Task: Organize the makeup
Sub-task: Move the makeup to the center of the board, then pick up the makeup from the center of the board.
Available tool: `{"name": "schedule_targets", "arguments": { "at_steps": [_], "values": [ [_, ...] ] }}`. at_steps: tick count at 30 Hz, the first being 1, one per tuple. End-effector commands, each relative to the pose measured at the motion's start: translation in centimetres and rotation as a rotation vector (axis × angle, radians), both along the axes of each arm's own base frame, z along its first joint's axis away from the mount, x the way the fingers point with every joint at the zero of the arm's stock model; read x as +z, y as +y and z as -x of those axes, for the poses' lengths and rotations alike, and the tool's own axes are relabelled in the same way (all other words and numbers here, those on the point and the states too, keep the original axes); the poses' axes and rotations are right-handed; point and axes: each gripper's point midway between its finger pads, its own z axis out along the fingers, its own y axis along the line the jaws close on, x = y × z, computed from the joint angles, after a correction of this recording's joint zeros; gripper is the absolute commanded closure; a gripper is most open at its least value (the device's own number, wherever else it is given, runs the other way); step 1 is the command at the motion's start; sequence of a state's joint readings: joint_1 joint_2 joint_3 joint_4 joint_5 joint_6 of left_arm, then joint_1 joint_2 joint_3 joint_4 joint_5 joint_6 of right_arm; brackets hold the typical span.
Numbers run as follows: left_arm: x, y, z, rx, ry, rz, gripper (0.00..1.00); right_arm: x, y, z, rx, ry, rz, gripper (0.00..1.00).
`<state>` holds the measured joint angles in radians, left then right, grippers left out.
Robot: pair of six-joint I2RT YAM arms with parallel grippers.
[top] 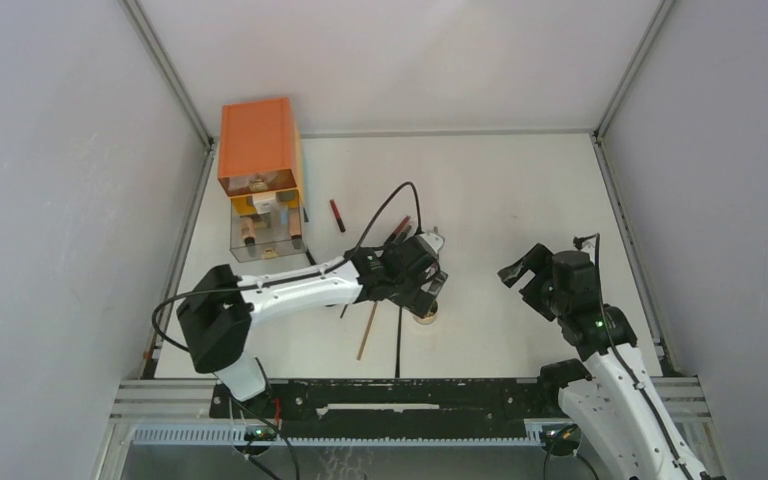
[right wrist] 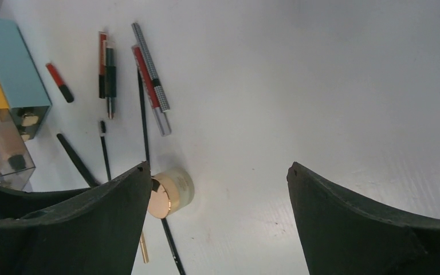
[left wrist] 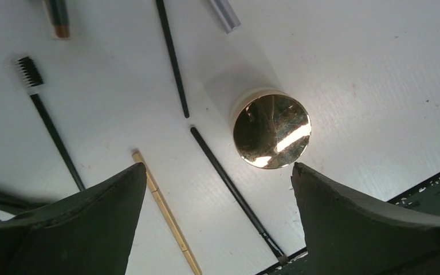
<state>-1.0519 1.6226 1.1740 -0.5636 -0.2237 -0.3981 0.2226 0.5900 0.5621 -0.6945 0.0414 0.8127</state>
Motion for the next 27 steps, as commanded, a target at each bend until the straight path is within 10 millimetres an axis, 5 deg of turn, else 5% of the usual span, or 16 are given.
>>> {"name": "schedule_targets", "arguments": {
  "at_steps": [1,9,24,27],
  "values": [
    [1.9,-3.3,-0.4,-0.055,0.008,0.075,0.00,0.1,-0.3,0.3,0.026,0.022,0.036,0.05],
    [-1.1,-6.0,0.5,-0.086,0.116,0.015,0.10,0.1,0.2,-0.2,0.042,0.020,0.025,0.06],
    [-3.8,-5.5,0.6,-0.071,0.137,-0.063,0.36,0.1,0.2,-0.2,0.048,0.022,0.025,0.05],
    [-3.5,-5.6,0.2,-0.066,0.119,-0.064,0.55,0.0,0.3,-0.2,0.050,0.024,0.024,0.06]
  ]
}}
